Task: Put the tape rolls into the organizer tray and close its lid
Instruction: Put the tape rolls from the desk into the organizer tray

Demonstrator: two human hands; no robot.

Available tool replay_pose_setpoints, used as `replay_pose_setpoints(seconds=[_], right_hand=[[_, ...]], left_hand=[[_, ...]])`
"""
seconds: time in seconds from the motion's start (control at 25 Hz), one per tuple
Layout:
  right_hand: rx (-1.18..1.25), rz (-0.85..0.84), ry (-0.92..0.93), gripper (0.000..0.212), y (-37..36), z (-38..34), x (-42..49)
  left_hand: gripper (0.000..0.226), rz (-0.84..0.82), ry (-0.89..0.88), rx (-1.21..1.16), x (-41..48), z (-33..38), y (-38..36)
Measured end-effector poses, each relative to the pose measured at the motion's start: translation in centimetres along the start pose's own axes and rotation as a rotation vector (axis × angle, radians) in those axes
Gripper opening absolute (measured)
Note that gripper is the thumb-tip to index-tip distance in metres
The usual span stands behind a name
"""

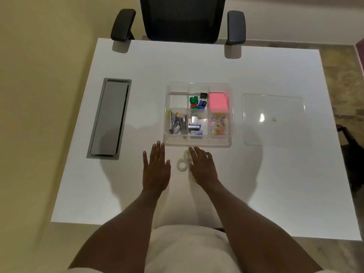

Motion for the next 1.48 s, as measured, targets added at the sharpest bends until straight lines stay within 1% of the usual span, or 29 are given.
replay_pose_setpoints(seconds=[0.08, 0.24, 0.32, 0.44, 0.64, 0.72, 0.8, 0.88, 0.96, 1.04, 1.12, 1.2, 1.4, 1.48], right_hand=[[0.004, -0.038, -0.023, 0.064, -0.7, 0.0, 0.5], [-0.023, -0.108, -0.023, 0.069, -2.1, 0.1, 1.2], [-0.009, -0.105, -0.015, 0.066, -2.3, 0.0, 2.0], [-0.017, -0.079, -0.022, 0.054, -2.0, 0.0, 3.0], [-0.002, 0.042, -0.005, 0.054, -0.8, 0.4, 3.4], [0.005, 0.126, 0.047, 0.06, 0.3, -0.4, 3.6], [0.048, 0.245, 0.103, 0.065, 2.1, -1.9, 4.6], [0.109, 0.348, 0.126, 0.066, 4.2, -3.2, 6.8], [0.165, 0.395, 0.091, 0.063, 6.2, -3.6, 10.2], [0.187, 0.406, 0.029, 0.059, 7.8, -3.4, 14.2], [0.185, 0.377, -0.042, 0.058, 8.6, -3.0, 17.9], [0.17, 0.32, -0.079, 0.055, 8.4, -2.7, 21.2], [0.073, 0.119, -0.106, 0.03, 5.2, -2.0, 27.7], [0.01, 0.058, -0.085, 0.026, 3.6, -2.2, 29.2]], left_hand=[[0.066, -0.058, 0.039, 0.009, 0.3, -0.8, -1.0], [0.066, -0.124, 0.052, 0.004, 0.9, -2.3, -3.0], [0.065, -0.144, 0.058, -0.016, 1.8, -2.9, -3.6], [0.065, -0.158, 0.072, -0.035, 2.8, -2.7, -4.0], [0.065, -0.161, 0.106, -0.074, 3.8, -2.2, -4.8], [0.066, -0.166, 0.122, -0.043, 3.7, -2.0, -5.2], [0.069, -0.163, 0.128, -0.015, 3.7, -1.8, -5.5], [0.071, -0.142, 0.122, -0.01, 3.8, -1.7, -5.5], [0.074, -0.11, 0.119, -0.015, 3.8, -1.7, -5.4], [0.069, -0.071, 0.118, 0.0, 3.8, -2.0, -5.4], [0.065, -0.064, 0.124, 0.013, 3.9, -2.1, -5.8], [0.066, -0.073, 0.133, 0.024, 3.8, -2.3, -6.3], [0.07, -0.053, 0.142, 0.017, 3.9, -2.5, -7.4], [0.07, -0.04, 0.147, 0.01, 3.8, -2.6, -7.7]])
Point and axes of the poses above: each hand's wrist, its own x-axis towards the middle knuckle, its own y-axis out of the back of the hand, z = x × y, the point moved 10 cm from there along x, towards the middle knuckle, and after that the axes turned 13 degrees about z, right-handed, at the moved point
